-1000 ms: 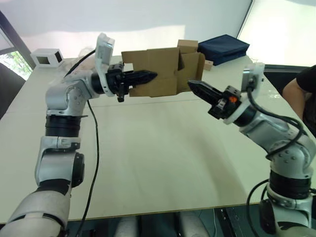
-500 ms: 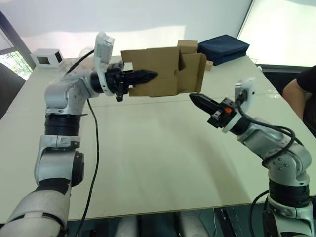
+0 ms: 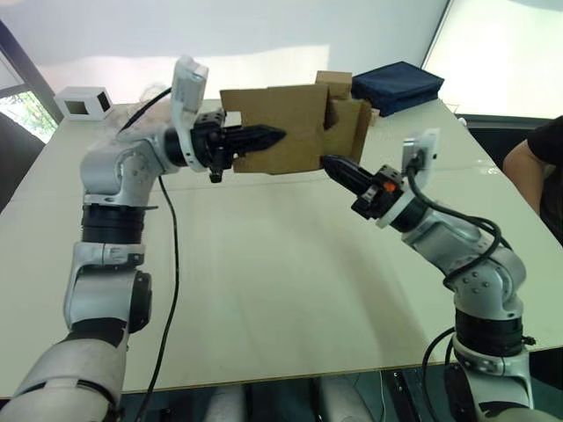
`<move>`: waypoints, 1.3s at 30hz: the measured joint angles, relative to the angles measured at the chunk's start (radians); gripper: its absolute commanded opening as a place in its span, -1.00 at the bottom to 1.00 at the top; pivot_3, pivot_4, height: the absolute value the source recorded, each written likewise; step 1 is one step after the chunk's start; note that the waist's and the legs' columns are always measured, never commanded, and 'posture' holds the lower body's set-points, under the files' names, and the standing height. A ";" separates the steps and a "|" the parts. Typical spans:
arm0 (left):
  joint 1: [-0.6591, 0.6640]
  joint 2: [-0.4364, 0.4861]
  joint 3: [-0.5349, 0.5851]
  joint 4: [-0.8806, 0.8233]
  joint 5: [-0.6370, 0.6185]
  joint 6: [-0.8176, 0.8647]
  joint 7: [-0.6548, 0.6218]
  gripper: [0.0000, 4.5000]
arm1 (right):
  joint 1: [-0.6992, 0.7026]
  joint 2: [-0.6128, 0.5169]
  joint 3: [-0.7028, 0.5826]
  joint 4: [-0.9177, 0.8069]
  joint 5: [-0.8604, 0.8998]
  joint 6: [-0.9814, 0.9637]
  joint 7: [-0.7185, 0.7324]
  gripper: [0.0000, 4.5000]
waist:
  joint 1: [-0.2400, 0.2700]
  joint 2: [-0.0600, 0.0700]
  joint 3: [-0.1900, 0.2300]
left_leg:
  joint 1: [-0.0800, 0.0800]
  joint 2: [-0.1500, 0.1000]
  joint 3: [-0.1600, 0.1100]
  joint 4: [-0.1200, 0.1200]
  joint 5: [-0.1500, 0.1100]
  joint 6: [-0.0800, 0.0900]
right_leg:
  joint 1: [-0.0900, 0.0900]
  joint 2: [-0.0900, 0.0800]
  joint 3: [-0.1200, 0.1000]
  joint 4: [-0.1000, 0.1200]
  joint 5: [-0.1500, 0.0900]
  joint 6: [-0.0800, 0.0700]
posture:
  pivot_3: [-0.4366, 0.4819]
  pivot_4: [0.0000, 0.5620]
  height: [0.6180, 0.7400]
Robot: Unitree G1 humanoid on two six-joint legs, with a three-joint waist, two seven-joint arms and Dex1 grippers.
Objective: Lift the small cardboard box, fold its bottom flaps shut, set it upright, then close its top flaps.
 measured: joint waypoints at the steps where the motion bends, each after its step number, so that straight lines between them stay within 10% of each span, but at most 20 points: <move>1: 0.000 0.000 0.000 0.000 0.000 0.000 0.001 -1.00 | 0.003 -0.001 -0.002 -0.002 0.006 0.003 0.003 -0.98 | 0.000 0.000 0.000 | 0.000 0.000 0.000 0.000 0.000 0.000 | 0.000 0.000 0.000 0.000 0.000 0.000 | -0.05 -0.47 1.00; 11: -0.001 0.003 0.010 0.004 -0.003 -0.015 0.005 -1.00 | 0.159 -0.119 -0.025 -0.102 0.107 0.088 0.054 -0.98 | 0.001 0.000 0.000 | 0.000 0.000 0.000 0.000 -0.001 0.002 | 0.000 0.000 0.000 0.000 0.000 0.000 | -0.05 -0.47 1.00; 39: 0.026 -0.002 -0.021 -0.062 -0.027 0.021 0.003 -1.00 | 0.006 -0.028 -0.019 0.009 0.030 -0.015 0.026 -0.98 | 0.000 0.000 0.000 | 0.000 0.000 0.000 0.000 0.000 0.000 | 0.000 0.000 0.000 0.000 0.000 0.000 | -0.05 -0.47 1.00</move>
